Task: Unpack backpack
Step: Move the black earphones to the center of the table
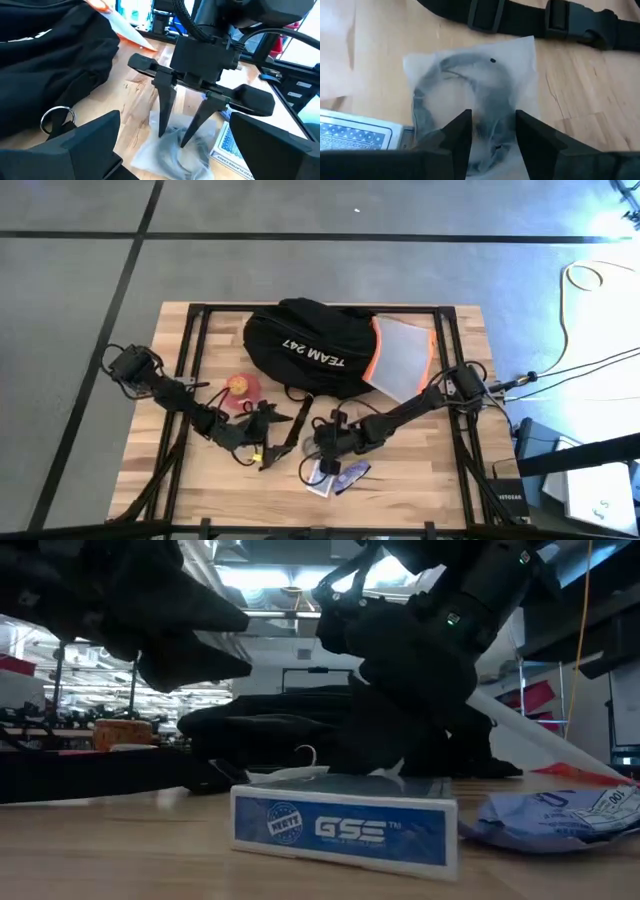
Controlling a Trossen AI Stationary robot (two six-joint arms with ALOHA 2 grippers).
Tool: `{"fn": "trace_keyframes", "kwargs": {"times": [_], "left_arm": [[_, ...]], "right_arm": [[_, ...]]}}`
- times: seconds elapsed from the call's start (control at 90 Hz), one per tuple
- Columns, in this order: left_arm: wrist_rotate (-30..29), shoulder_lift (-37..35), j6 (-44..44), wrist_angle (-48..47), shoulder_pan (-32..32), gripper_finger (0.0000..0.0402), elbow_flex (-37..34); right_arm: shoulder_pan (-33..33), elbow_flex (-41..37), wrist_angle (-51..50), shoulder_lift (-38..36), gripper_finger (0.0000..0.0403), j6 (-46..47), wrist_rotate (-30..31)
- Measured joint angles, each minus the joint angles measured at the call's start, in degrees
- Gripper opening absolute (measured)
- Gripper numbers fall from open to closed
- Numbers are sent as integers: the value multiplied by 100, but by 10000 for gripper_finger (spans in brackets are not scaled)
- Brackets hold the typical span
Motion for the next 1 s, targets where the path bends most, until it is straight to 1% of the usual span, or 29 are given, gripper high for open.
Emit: {"fn": "trace_keyframes", "kwargs": {"times": [0.144,0.367,0.433,0.711,0.911,1.0], "left_arm": [[0,0,5,-6,0,363,0],[0,0,-7,-50,0,363,0],[-1,0,-5,-65,0,363,0],[-2,0,-17,-69,0,363,0],[-4,0,-18,-69,0,363,0],[-7,0,-17,-69,0,363,0]], "right_arm": [[0,2,-84,-2,121,0,0],[0,7,-101,-9,63,-4,0],[0,9,-105,-13,51,-21,0],[0,17,-136,-28,41,-173,101],[0,20,-139,-35,5,-253,108],[-2,20,-139,-35,3,-275,107]]}}
